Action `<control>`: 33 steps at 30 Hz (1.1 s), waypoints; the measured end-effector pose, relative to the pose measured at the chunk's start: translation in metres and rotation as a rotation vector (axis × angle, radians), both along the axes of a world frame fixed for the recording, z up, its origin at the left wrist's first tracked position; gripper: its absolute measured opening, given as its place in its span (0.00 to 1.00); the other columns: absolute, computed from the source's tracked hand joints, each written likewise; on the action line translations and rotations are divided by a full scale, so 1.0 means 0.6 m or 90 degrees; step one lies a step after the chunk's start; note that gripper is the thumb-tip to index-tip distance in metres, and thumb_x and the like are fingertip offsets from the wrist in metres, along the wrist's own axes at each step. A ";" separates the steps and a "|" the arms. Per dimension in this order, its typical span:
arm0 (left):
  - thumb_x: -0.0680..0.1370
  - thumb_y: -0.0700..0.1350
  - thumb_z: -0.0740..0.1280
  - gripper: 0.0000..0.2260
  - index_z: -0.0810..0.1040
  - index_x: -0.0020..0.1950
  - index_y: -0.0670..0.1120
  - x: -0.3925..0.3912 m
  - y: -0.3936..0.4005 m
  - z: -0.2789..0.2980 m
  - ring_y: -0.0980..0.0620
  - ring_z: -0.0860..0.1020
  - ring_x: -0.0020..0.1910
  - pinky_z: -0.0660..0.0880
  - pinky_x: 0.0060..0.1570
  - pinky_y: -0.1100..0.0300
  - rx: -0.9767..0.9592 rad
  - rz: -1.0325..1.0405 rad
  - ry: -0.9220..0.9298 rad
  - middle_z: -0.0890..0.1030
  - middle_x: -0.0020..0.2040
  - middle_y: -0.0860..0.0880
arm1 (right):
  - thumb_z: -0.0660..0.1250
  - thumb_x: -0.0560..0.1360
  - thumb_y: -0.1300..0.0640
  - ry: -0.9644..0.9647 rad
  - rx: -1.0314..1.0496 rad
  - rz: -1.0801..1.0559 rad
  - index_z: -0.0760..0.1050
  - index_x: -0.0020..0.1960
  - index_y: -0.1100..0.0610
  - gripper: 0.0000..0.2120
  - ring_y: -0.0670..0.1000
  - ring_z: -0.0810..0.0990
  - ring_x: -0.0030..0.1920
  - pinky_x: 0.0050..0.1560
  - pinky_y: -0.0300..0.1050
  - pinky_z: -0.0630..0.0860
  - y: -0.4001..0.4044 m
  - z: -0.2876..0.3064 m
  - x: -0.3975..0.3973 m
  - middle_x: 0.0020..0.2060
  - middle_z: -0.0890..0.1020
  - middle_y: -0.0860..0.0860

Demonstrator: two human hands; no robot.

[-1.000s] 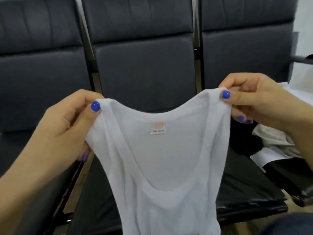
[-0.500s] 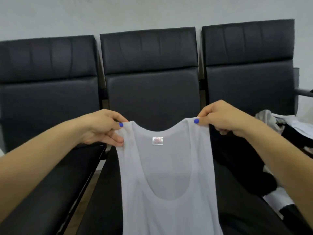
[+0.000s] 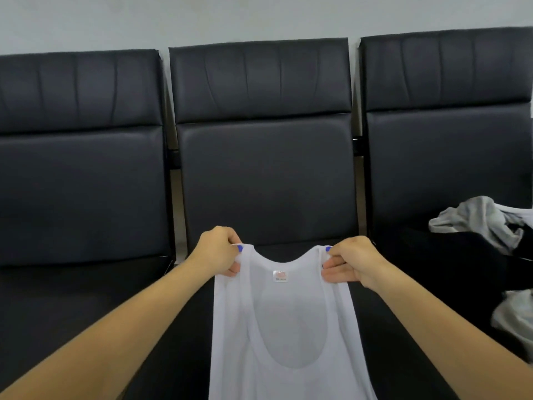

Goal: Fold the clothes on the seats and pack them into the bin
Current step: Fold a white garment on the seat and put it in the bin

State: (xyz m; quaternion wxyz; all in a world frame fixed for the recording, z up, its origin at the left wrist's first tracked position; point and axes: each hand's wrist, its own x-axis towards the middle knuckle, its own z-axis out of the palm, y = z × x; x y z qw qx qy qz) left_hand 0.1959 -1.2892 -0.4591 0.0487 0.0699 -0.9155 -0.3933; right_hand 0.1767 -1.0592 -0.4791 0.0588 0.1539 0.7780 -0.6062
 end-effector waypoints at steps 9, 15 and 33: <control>0.80 0.39 0.63 0.03 0.75 0.49 0.47 -0.140 0.010 -0.117 0.54 0.76 0.42 0.75 0.43 0.61 -0.007 0.034 0.096 0.77 0.46 0.48 | 0.61 0.78 0.63 0.023 0.104 -0.067 0.76 0.41 0.64 0.09 0.56 0.84 0.35 0.39 0.48 0.82 -0.039 -0.089 -0.175 0.37 0.83 0.60; 0.78 0.36 0.64 0.05 0.77 0.48 0.44 -0.252 -0.010 -0.145 0.54 0.76 0.42 0.70 0.36 0.65 -0.004 0.074 0.127 0.79 0.48 0.46 | 0.61 0.78 0.60 0.098 0.119 -0.041 0.74 0.44 0.61 0.06 0.62 0.82 0.47 0.51 0.58 0.80 -0.062 -0.117 -0.286 0.47 0.81 0.62; 0.77 0.41 0.66 0.15 0.73 0.52 0.63 0.138 -0.030 -0.116 0.67 0.74 0.52 0.73 0.48 0.71 -0.089 -0.185 -0.028 0.77 0.52 0.63 | 0.53 0.81 0.47 0.140 0.680 0.368 0.63 0.71 0.54 0.21 0.57 0.69 0.65 0.58 0.49 0.65 -0.100 -0.101 -0.162 0.66 0.70 0.55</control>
